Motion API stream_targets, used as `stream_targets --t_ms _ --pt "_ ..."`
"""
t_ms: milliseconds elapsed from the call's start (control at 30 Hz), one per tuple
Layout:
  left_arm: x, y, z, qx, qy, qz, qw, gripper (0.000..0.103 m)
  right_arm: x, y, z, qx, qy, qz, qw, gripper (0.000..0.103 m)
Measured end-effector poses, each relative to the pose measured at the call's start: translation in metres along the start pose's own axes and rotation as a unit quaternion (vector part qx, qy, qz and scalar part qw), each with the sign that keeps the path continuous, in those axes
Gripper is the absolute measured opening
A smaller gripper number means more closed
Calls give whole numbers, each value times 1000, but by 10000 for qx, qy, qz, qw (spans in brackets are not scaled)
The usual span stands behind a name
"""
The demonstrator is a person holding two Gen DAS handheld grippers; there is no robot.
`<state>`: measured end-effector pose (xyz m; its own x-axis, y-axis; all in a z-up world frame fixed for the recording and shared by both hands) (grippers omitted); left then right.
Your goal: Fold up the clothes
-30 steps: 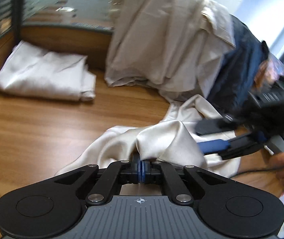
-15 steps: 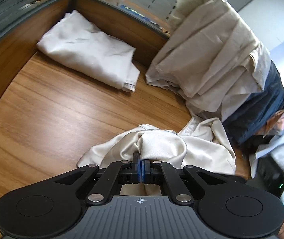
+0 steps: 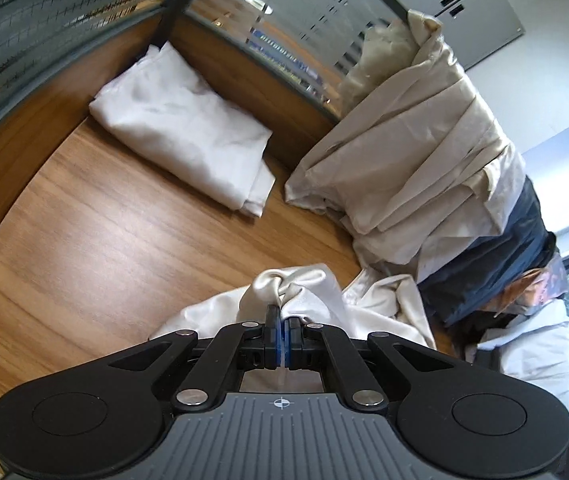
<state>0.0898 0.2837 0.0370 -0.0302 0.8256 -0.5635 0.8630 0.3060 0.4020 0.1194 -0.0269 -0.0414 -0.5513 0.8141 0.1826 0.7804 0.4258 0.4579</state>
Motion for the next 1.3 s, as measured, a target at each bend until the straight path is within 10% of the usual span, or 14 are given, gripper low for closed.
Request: stream_targets --t_ms 200,533,967,1067,1133,1300 --pt "-18 -12 29 481 -195 133 9986 3 -28 -4 -16 64 -294 150 9994 29" --pt "-67 -33 68 667 60 1447 9872 4 6 18 -83 -533 1047 754 9902 38" --pt "-126 -77 107 738 382 3219 9431 4 -17 22 -53 -429 2400 3331 9108 56" --pt "-130 -84 113 767 357 3301 9401 5 -16 15 -37 -243 2266 3448 9106 49" --pt "-129 -86 114 804 358 3257 9414 7 -20 7 -29 -142 2173 3610 9068 12" --pt "-111 -82 101 898 227 2843 9543 34 -33 -9 -20 -172 2193 4084 8859 2"
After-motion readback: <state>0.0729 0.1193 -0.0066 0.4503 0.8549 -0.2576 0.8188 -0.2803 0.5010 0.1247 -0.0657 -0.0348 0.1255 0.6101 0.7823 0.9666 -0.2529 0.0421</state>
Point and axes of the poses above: each gripper's, at about its wrist camera, not at the fingertips, and z roughly the way its jaws point, x to its left, y to its top, the point moved 3 cm from there along z, roughly the way its jaws point, and after that the axes turned 5 degrees about z, right-handed, at the moved point
